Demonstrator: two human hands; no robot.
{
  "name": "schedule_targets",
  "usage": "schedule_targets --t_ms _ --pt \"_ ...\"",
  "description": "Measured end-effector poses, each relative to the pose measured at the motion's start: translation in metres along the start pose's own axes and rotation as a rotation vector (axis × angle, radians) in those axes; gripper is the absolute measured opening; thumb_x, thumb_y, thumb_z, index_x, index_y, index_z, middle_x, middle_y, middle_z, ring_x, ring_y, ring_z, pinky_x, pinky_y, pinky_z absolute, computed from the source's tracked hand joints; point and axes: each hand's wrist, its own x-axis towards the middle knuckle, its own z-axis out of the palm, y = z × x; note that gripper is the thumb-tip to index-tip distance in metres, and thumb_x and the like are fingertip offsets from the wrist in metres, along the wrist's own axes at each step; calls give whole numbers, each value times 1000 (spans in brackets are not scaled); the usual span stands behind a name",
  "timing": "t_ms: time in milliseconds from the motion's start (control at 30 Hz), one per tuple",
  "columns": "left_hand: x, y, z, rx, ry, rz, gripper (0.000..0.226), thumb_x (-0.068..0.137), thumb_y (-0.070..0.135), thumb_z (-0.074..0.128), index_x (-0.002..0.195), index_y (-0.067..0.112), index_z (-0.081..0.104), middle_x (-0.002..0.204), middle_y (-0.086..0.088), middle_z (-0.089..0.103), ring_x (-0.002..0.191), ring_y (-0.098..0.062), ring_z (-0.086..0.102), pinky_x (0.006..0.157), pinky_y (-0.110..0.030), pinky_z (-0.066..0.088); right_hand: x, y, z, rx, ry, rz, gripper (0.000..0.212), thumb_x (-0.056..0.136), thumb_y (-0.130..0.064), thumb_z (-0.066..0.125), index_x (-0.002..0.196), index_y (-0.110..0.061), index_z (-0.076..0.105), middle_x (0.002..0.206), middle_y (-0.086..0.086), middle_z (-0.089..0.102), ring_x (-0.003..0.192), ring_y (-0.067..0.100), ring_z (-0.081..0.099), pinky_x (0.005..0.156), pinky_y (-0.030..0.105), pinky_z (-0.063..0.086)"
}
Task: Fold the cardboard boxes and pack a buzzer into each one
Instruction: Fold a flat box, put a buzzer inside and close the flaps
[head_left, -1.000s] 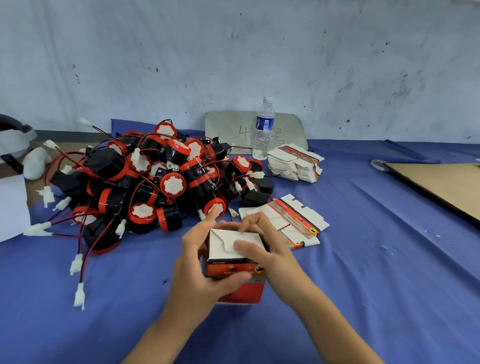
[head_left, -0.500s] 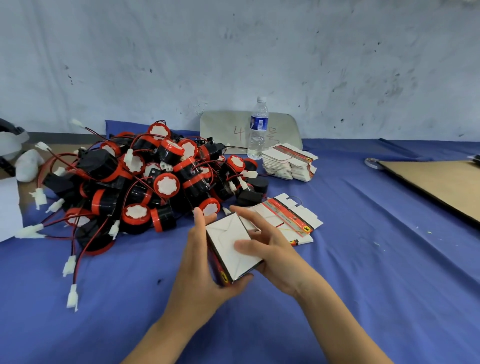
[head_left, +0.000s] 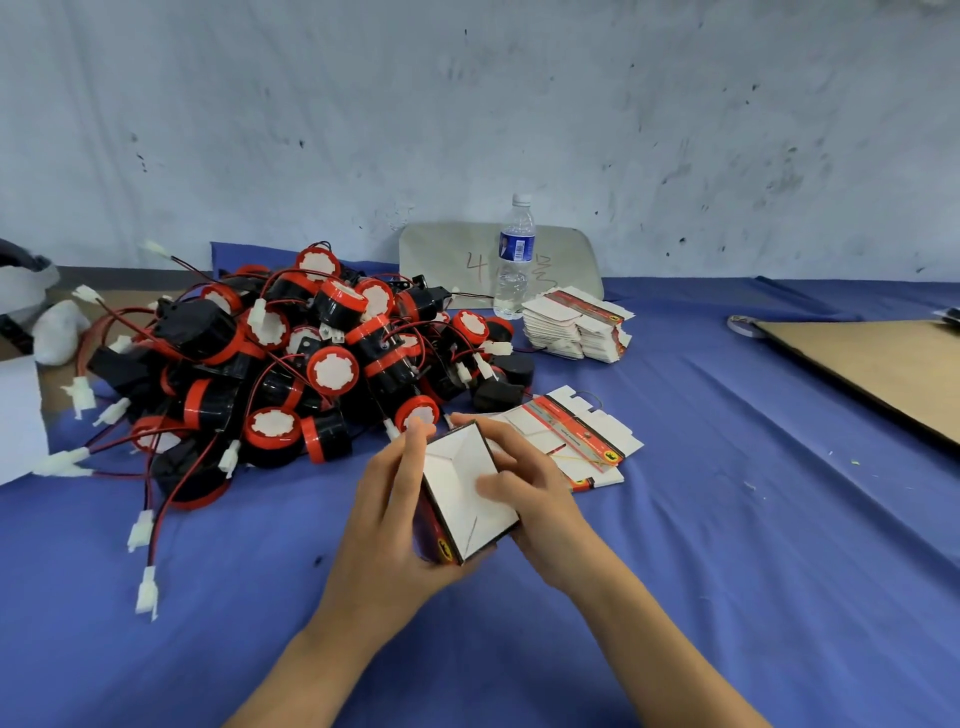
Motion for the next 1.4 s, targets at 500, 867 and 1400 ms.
schedule_targets --t_ms 500,867,1400 --pt "0 -27 3 -66 -309 -196 118 75 51 75 143 53 -21 158 27 -6 148 -3 3 116 -34 24 4 -1 -23 93 -171 49 78 73 -9 73 137 -43 46 115 9 67 103 26 65 77 37 56" --pt "-3 -79 -20 491 -218 -604 67 95 31 54 147 53 17 162 7 0 137 -29 20 104 -48 31 7 31 -4 -1056 -23 -392 91 79 -5 53 140 -62 19 85 -24 49 79 -4 49 71 3 36" --pt "9 -73 -19 164 231 -672 34 85 19 68 94 20 36 105 0 33 78 -16 42 65 -31 39 4 29 -7 -708 419 -643 46 93 -16 38 132 -38 45 87 -11 61 72 13 62 64 22 49"
